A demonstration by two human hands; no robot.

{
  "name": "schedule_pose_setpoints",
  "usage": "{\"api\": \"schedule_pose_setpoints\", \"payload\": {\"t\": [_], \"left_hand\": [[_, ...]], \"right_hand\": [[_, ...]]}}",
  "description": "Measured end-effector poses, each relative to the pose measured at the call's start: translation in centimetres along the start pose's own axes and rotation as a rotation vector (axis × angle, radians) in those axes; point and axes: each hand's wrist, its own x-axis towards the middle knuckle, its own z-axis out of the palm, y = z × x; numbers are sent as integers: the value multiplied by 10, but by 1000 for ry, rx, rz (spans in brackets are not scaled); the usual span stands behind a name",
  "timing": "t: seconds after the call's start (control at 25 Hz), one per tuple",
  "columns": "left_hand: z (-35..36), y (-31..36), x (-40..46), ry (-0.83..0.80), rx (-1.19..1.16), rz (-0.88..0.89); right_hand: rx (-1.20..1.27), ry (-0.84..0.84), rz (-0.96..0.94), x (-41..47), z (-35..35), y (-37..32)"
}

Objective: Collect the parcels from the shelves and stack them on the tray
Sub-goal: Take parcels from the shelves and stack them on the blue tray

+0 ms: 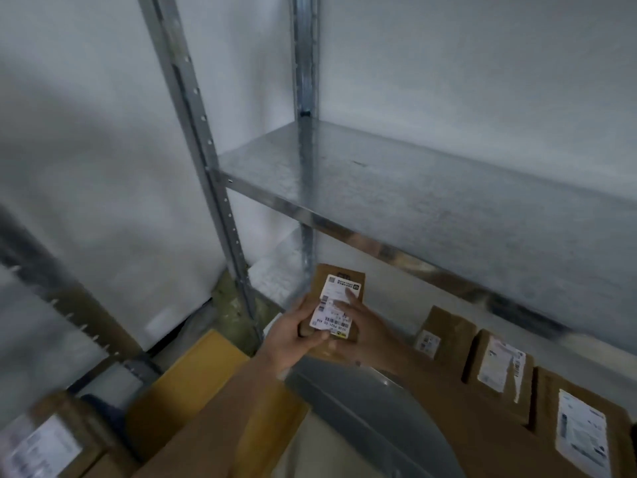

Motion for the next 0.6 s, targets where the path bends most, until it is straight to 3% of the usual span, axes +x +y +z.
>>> {"api": "schedule_pose_setpoints", "payload": {"t": [0.6], "left_hand": [[-152,143,-343,530,162,-286]], "right_hand": [[-39,-282,-590,-139,57,-271]]}}
